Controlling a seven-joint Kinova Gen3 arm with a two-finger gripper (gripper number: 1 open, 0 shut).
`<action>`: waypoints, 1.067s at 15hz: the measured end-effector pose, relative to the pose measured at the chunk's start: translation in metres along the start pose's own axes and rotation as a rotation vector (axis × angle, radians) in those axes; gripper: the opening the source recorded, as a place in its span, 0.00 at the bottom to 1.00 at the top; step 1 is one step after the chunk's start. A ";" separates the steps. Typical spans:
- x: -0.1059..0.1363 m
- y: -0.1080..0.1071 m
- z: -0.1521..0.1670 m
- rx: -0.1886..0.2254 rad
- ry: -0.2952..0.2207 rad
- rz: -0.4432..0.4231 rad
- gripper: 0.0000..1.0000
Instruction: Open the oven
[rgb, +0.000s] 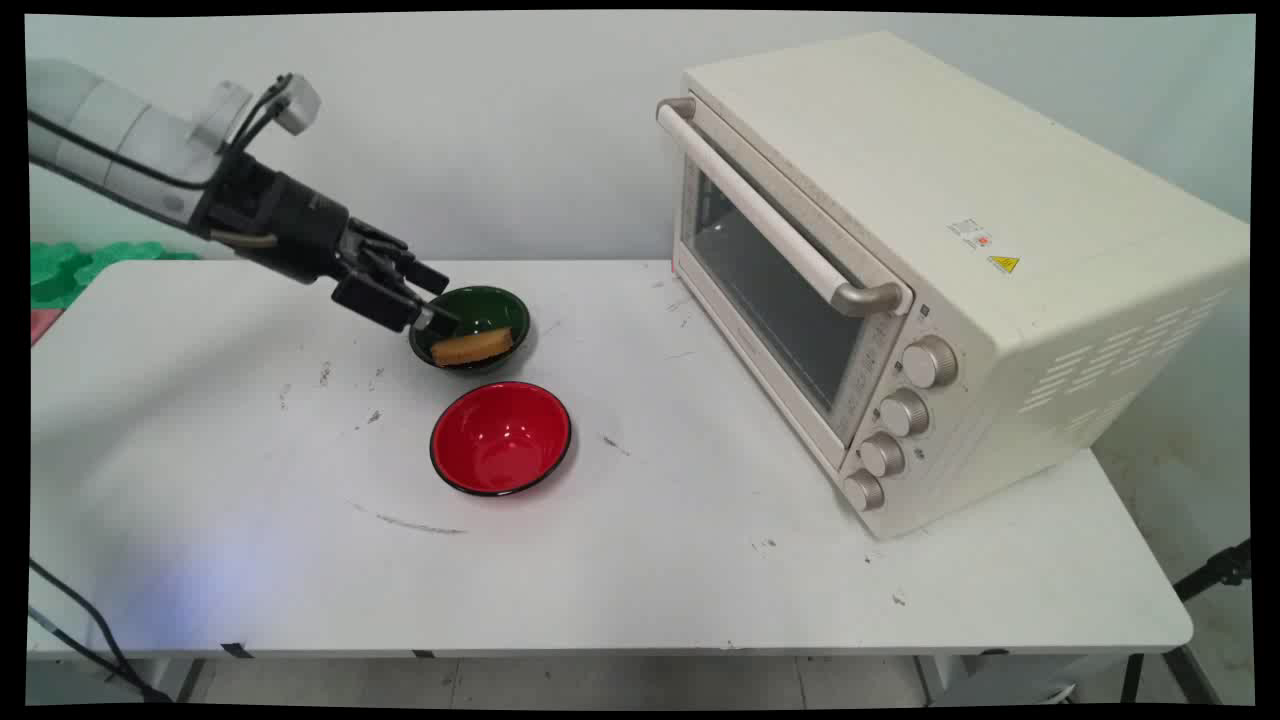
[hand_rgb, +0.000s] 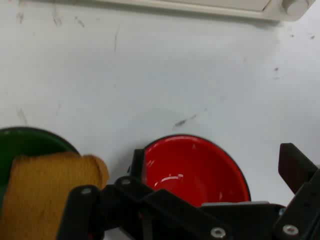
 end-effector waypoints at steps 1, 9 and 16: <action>0.007 0.002 -0.001 0.002 0.002 0.001 1.00; 0.097 0.016 -0.006 0.039 0.007 0.033 1.00; 0.185 0.026 0.012 0.107 -0.012 0.090 1.00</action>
